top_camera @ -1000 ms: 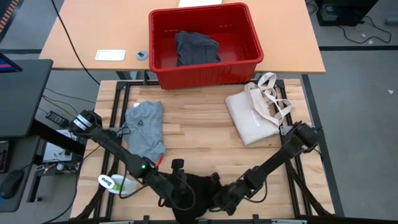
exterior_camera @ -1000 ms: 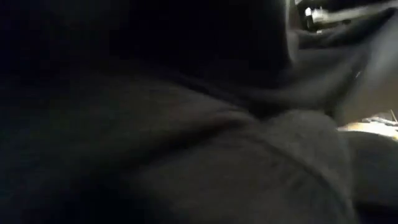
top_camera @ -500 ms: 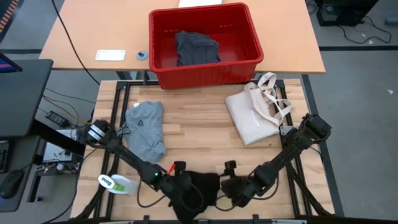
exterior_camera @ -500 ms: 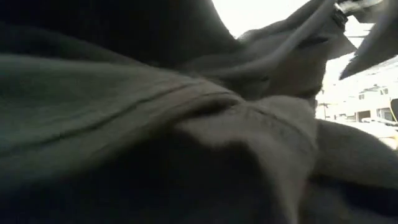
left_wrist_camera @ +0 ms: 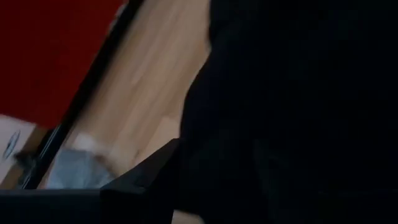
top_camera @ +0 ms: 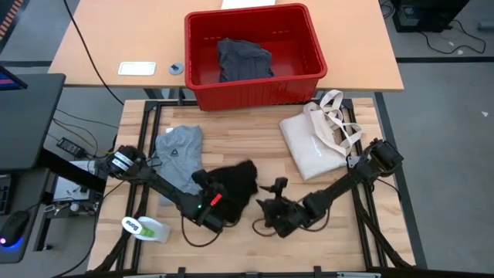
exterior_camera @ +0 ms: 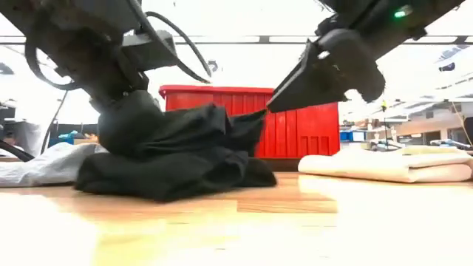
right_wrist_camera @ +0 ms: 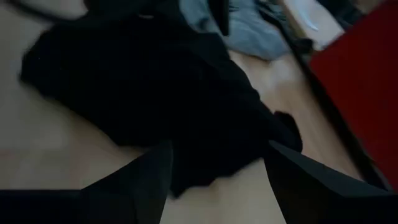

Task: Fold Laundry from Bin
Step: Fold the black shirt

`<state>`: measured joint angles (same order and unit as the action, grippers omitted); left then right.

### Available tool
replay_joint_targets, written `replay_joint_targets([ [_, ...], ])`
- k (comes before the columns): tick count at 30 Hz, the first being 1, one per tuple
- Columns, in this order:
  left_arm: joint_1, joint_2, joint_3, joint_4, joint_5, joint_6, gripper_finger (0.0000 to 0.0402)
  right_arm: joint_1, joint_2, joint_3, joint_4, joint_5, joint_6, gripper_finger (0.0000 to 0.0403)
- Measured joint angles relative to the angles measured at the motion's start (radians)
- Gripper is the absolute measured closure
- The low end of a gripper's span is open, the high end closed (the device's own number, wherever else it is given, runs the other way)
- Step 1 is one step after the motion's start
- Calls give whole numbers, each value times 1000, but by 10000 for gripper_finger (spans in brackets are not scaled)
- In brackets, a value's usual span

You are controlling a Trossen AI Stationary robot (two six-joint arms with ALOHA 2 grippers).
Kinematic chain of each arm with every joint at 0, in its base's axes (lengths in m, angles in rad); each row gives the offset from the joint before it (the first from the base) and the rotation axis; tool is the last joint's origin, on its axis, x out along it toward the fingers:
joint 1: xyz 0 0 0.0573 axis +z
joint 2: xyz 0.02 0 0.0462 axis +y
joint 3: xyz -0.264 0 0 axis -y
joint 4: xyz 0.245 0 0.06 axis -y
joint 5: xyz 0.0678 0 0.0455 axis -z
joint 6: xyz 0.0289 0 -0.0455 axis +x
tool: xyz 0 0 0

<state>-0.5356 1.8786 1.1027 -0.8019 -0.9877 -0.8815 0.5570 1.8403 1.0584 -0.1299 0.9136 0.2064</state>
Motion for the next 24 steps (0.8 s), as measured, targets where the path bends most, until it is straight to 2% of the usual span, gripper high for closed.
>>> replay_joint_targets([
  [3, 2, 0, 0, -38, -7, -67, 198, -38, -2, 0, 9, -1, -8, 144],
  [8, -49, -6, 28, -38, -44, -29, 198, -88, -9, 0, 86, -25, -19, 144],
  [14, -153, -92, 62, -50, -114, 51, 199, -127, -20, 0, 368, -28, -37, 144],
  [16, -192, -132, 63, -55, -145, 88, 199, -154, -19, 0, 470, -73, -80, 144],
  [18, -243, -165, 57, -72, -185, 85, 199, -199, -11, 1, 542, -169, -98, 144],
  [21, -302, -172, 33, -70, -244, 97, 199, -270, 19, 1, 558, -307, -61, 144],
  [24, -333, -169, 0, -75, -258, 85, 199, -308, 65, 0, 548, -358, -19, 145],
])
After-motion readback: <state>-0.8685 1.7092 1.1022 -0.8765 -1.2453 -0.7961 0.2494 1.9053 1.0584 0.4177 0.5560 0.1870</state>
